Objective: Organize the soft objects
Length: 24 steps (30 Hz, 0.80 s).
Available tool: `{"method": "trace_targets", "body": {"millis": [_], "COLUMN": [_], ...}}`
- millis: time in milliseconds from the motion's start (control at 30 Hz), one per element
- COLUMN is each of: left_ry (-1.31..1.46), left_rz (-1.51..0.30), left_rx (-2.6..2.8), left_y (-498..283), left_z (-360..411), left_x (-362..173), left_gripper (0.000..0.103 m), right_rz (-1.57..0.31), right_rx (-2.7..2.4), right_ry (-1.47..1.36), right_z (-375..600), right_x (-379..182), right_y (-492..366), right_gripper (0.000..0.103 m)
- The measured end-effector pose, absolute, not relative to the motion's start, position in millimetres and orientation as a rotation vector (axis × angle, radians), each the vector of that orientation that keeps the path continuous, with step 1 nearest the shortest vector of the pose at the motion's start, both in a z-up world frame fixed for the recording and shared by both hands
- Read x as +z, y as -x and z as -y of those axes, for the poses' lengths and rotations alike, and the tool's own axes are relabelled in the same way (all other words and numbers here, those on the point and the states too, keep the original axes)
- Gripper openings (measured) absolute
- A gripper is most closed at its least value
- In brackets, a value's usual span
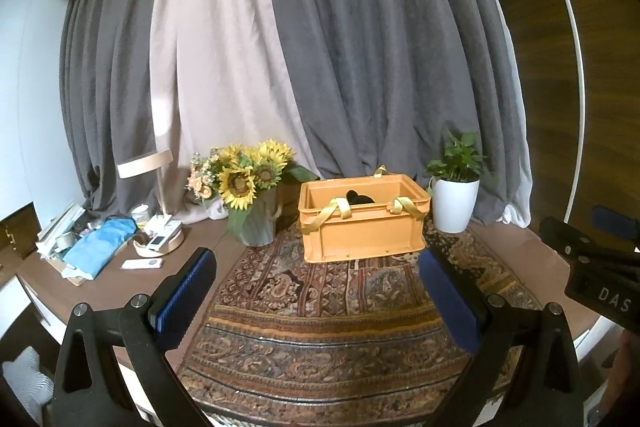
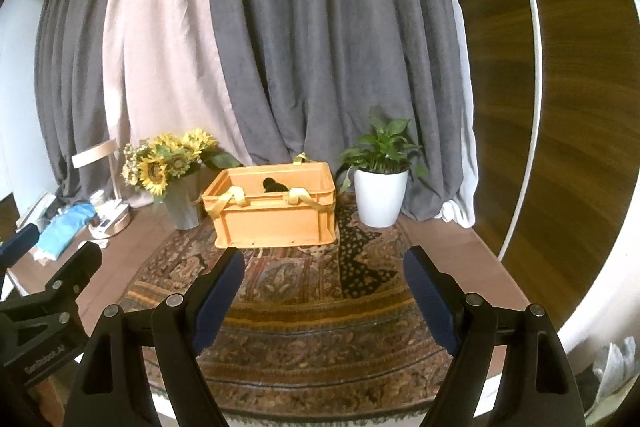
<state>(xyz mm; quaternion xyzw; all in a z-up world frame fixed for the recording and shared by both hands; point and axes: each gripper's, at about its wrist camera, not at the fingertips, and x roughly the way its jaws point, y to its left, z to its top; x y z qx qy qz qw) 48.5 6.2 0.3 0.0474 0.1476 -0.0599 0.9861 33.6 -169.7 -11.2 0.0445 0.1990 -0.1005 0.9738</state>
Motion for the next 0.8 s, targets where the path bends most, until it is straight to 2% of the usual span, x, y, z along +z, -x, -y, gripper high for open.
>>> {"method": "trace_targets", "body": {"millis": [800], "left_ry": [-0.097], "left_rz": [-0.277], "left_rx": [-0.135], "left_y": [-3.5], "left_z": [-20.1], "left_x": [8.0], "left_gripper": [0.103], "right_rz": [-0.394], "right_rx": [-0.194], "right_ry": [-0.091], "right_z": [153.4], "right_x": [-4.2], "right_y": [12.5], "right_gripper": [0.082]}}
